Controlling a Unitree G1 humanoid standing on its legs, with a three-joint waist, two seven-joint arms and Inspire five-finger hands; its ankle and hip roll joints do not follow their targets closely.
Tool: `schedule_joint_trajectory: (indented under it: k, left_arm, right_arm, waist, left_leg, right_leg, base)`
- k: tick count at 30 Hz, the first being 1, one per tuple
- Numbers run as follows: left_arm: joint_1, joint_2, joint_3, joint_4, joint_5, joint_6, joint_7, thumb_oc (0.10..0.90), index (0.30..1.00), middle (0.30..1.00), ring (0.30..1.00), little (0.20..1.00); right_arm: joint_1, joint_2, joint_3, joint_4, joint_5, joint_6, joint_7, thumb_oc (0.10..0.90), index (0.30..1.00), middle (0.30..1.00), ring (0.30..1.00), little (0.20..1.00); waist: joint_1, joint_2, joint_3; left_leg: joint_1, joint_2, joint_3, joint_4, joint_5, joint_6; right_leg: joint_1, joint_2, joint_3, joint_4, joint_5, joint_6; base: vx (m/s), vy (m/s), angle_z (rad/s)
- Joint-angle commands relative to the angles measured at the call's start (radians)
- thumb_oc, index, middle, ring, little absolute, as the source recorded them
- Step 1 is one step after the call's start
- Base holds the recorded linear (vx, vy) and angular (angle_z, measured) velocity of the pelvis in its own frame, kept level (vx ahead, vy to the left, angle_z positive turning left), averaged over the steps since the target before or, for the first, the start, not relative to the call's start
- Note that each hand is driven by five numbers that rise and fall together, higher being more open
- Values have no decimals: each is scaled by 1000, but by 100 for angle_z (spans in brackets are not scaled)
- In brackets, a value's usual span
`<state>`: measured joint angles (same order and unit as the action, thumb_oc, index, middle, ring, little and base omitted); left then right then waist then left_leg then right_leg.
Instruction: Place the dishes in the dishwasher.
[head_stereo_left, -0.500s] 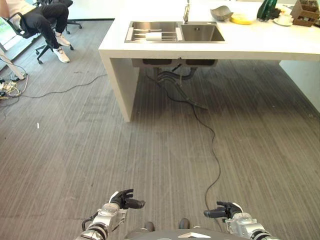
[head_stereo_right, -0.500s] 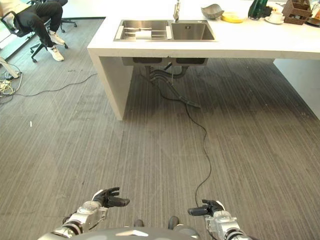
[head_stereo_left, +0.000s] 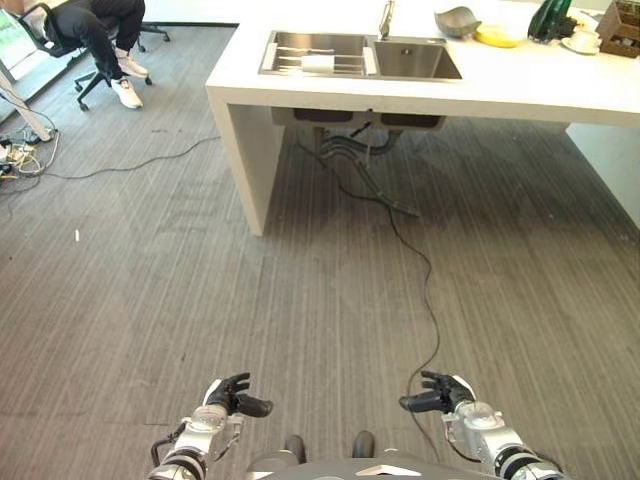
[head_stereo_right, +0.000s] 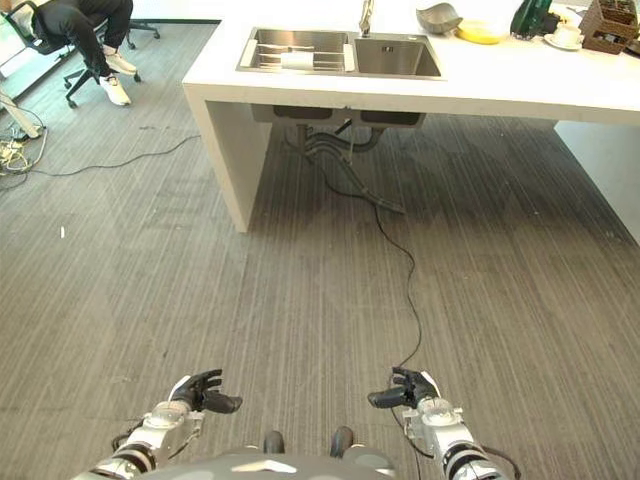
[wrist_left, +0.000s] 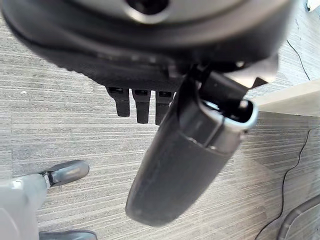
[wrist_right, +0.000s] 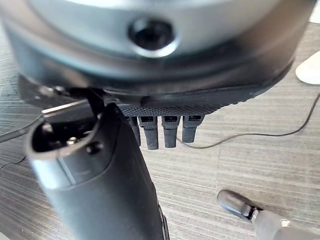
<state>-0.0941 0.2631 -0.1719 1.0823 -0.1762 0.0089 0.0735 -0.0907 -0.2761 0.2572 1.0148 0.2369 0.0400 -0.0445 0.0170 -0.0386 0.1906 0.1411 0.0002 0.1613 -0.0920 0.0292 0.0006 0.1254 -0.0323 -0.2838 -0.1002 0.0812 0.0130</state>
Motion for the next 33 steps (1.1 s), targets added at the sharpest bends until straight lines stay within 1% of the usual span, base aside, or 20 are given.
schedule_joint_trajectory:
  k: [1, 2, 4, 8, 10, 13, 15, 16, 20, 21, 24, 33]
  left_arm:
    - [-76, -11, -34, -12, 10, -37, 22, 800, 900, 900, 900, 900]
    - [-76, -11, -34, -12, 10, -37, 22, 800, 900, 900, 900, 900]
    - [-68, -17, -32, -8, -6, -39, 25, 800, 900, 900, 900, 900]
    - [-57, -24, -26, -11, -46, -37, 15, 800, 900, 900, 900, 900]
    - [-38, -34, -14, -5, -92, -33, 0, 800, 900, 900, 900, 900]
    - [-36, -36, -9, 13, -106, -29, -9, 800, 900, 900, 900, 900]
    - [-39, -47, -3, 60, -130, -16, -28, 800, 900, 900, 900, 900]
    - [-32, -51, 4, 46, -190, -16, -48, 800, 900, 900, 900, 900]
    - [-18, -47, 12, 39, -196, -16, -58, 800, 900, 900, 900, 900]
    - [-28, -46, 14, 70, -187, -12, -61, 800, 900, 900, 900, 900]
    - [-34, -43, 4, 82, -157, -14, -63, 800, 900, 900, 900, 900]
    - [-29, -43, -31, 74, -102, -12, -70, 800, 900, 900, 900, 900]
  right_arm:
    - [-51, -32, -27, -34, 29, -42, -21, 800, 900, 900, 900, 900]
    - [-51, -32, -27, -34, 29, -42, -21, 800, 900, 900, 900, 900]
    - [-48, -18, -49, -45, 79, -60, -38, 800, 900, 900, 900, 900]
    - [-43, -14, -62, -27, 102, -62, -38, 800, 900, 900, 900, 900]
    - [-39, -21, -59, -11, 86, -51, -27, 800, 900, 900, 900, 900]
    - [-43, -25, -55, 14, 73, -40, -17, 800, 900, 900, 900, 900]
    - [-49, -29, -42, 33, 45, -30, -8, 800, 900, 900, 900, 900]
    - [-51, -37, -30, 30, 12, -16, -2, 800, 900, 900, 900, 900]
    - [-44, -49, -17, 26, -34, -9, 8, 800, 900, 900, 900, 900]
    - [-47, -49, -15, 46, -45, -3, 12, 800, 900, 900, 900, 900]
    - [-49, -46, -2, 51, -59, -1, 19, 800, 900, 900, 900, 900]
    - [-33, -39, 1, 53, -64, -2, 23, 800, 900, 900, 900, 900]
  waist:
    - [28, 17, -27]
    - [28, 17, -27]
    - [26, 19, -35]
    - [24, 24, -42]
    - [25, 30, -53]
    - [25, 34, -60]
    - [24, 38, -64]
    - [23, 42, -68]
    - [24, 44, -71]
    - [25, 44, -71]
    - [24, 43, -77]
    - [23, 46, -86]
  left_leg:
    - [-1, 47, 15, 5, -59, -68]
    - [-1, 47, 15, 5, -59, -68]
    - [5, 47, 16, 5, -60, -69]
    - [9, 46, 15, 5, -62, -69]
    - [13, 46, 11, 5, -65, -70]
    - [14, 45, 4, 5, -64, -70]
    - [11, 44, -1, 5, -62, -69]
    - [9, 43, -3, 5, -63, -69]
    - [6, 42, -7, 5, -62, -68]
    - [-3, 41, -15, 5, -57, -67]
    - [-11, 41, -16, 5, -55, -67]
    - [-10, 33, -21, 5, -61, -64]
  right_leg:
    - [46, -73, 13, 13, -78, 139]
    - [46, -73, 13, 13, -78, 139]
    - [52, -72, 13, 13, -81, 138]
    - [59, -73, 10, 13, -87, 136]
    - [63, -74, 6, 13, -90, 135]
    - [65, -74, 5, 13, -93, 134]
    - [64, -74, 4, 13, -93, 133]
    - [63, -74, 2, 13, -93, 133]
    - [62, -74, 0, 13, -93, 131]
    - [55, -74, -1, 13, -89, 131]
    - [49, -74, 1, 13, -89, 130]
    - [55, -77, 0, 13, -91, 127]
  base:
    - [0, 0, 0]
    - [44, 9, 1]
    - [39, 11, 3]
    - [31, 17, 4]
    - [54, 20, 3]
    - [32, 8, 3]
    - [22, -3, 7]
    - [24, -2, 5]
    - [16, 0, 1]
    - [0, 0, 0]
    - [14, -8, 3]
    - [3, -1, 0]
